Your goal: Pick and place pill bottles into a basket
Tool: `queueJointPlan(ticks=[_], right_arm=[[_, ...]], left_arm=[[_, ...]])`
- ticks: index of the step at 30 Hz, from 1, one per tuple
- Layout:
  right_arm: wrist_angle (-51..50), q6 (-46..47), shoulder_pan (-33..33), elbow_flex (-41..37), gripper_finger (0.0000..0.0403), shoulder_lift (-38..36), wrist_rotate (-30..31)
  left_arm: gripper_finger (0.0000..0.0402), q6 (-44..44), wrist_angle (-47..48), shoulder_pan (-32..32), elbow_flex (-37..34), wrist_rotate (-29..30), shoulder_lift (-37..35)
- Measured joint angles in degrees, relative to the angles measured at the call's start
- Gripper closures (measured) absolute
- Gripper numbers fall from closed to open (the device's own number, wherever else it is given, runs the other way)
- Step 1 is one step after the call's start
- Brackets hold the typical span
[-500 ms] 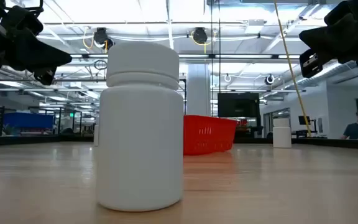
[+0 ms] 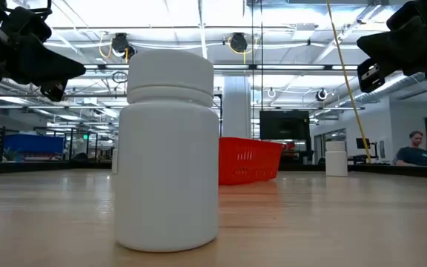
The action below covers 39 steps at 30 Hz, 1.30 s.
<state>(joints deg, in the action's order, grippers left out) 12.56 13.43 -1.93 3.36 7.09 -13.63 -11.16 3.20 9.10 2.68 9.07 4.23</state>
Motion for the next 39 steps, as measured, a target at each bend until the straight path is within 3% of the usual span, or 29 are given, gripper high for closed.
queueJointPlan(ticks=[32, 39], right_arm=[[0.2, -0.1, 0.0, 0.0, 0.0399, 0.0, 0.1], [7.3, -0.6, 0.0, 0.0, 0.0399, 0.1, 0.1]], left_arm=[[0.0369, 0.0, 0.0, 0.0, 0.0, 0.0, 0.0], [0.0369, 0.0, 0.0, 0.0, 0.0, 0.0, 0.0]])
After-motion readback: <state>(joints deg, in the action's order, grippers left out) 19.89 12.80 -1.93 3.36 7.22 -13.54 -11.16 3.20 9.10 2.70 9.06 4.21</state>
